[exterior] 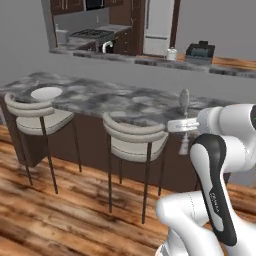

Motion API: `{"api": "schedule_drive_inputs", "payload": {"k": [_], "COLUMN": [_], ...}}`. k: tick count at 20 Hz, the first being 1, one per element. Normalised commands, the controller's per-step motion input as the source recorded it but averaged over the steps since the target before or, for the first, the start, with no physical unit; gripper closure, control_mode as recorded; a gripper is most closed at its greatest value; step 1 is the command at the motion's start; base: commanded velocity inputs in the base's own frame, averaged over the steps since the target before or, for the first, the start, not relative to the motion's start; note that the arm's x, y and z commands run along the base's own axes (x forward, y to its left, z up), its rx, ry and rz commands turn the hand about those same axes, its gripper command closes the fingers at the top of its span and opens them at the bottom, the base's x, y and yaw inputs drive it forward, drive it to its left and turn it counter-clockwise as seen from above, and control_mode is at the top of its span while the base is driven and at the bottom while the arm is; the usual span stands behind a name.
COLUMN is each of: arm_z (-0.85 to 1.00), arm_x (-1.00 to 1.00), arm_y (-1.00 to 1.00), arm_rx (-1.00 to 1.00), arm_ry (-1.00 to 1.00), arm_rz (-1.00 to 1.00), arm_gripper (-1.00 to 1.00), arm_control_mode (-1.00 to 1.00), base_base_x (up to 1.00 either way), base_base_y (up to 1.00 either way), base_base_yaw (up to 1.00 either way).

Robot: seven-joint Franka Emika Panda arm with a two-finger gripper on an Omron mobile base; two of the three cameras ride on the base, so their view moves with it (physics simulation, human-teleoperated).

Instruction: Take the fork and place it on the left side of the plate. Then take the spoon and place it on the right side of the plate. Make sure they're directly next to the plate.

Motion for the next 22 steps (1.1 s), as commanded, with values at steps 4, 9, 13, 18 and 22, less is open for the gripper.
{"api": "schedule_drive_inputs", "payload": {"k": [4,9,13,18,22], "arm_z": [0.0,0.0,0.0,0.0,0.0], "arm_x": [0.0,0.0,0.0,0.0,0.0], "arm_y": [0.0,0.0,0.0,0.0,0.0], "arm_rx": [0.0,0.0,0.0,0.0,0.0], "arm_ry": [0.0,0.0,0.0,0.0,0.0], "arm_rz": [0.0,0.0,0.0,0.0,0.0], "arm_gripper": [1.0,1.0,1.0,1.0,1.0], "arm_control_mode": [1.0,1.0,1.0,1.0,1.0], "base_base_x": [0.22,0.23,0.24,0.25,0.26], "base_base_y": [1.0,1.0,1.0,1.0,1.0], "base_base_yaw": [-0.33,-0.33,-0.33,-0.33,-0.34]}}
